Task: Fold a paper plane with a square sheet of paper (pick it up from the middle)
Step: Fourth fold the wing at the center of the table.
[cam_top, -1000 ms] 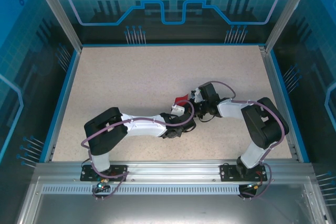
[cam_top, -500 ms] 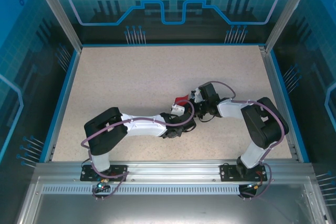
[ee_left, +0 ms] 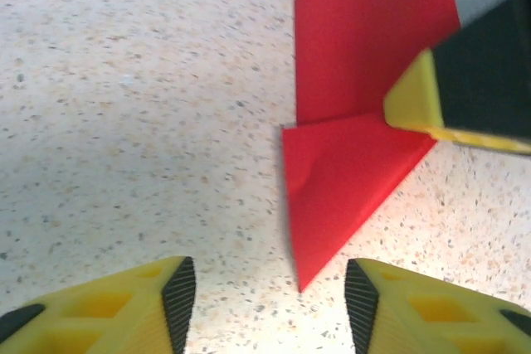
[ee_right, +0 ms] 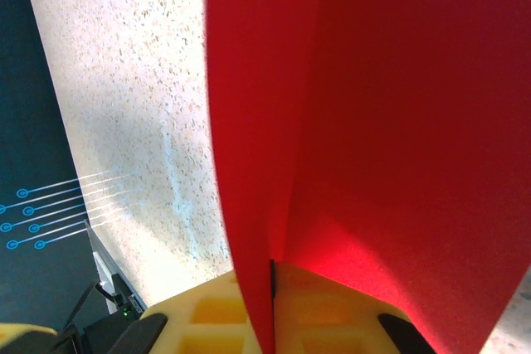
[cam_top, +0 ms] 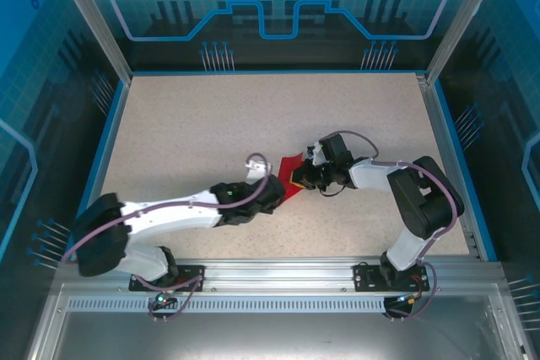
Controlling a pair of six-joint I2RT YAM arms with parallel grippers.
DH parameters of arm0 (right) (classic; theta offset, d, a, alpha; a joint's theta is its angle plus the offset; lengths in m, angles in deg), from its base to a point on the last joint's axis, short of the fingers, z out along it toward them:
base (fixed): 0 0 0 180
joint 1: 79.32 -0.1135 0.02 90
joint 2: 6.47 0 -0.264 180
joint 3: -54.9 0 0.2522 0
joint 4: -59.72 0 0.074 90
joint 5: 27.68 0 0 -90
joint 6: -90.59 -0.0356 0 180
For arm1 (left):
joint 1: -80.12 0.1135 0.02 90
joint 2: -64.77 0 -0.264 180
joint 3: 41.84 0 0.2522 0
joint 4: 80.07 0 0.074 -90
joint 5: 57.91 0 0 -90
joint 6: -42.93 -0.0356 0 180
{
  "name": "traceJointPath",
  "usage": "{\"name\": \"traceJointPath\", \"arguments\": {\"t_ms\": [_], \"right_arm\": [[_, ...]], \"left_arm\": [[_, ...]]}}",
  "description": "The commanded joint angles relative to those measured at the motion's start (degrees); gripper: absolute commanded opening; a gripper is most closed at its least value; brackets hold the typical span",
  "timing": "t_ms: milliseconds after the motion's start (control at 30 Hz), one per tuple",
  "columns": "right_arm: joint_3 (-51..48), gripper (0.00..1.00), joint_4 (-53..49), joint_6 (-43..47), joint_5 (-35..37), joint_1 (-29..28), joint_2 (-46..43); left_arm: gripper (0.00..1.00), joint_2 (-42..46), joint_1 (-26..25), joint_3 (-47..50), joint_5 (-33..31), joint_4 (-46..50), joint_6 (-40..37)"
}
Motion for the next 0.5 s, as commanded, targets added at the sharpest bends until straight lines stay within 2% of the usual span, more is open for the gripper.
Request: {"name": "traceJointPath", "arguments": {"t_ms": [0, 100, 233, 400, 467], "right_arm": [[0.6, 0.06, -1.4, -1.2, 0.0, -1.0, -0.9], [1.1, 0.06, -2.2, -1.5, 0.0, -1.2, -1.8], [3.7, 0.07, -7.1, -1.2, 1.0, -1.6, -1.7], [5.0, 0.07, -8.3, -1.8, 0.9, -1.7, -1.2], [4.9, 0.07, -7.8, -2.1, 0.6, -2.1, -1.0]], "left_arm": [[0.49, 4.4, 4.7, 5.0, 5.9, -3.2, 1.3], [0.46, 5.7, 6.8, 6.9, 11.6, -6.8, -1.8], [0.44, 1.3, 6.6, 5.2, 19.4, -10.8, -6.0], [0.45, -6.8, 4.0, 0.3, 18.5, -11.4, -8.4], [0.44, -10.6, 2.7, -2.8, 16.0, -10.1, -9.1]]}}
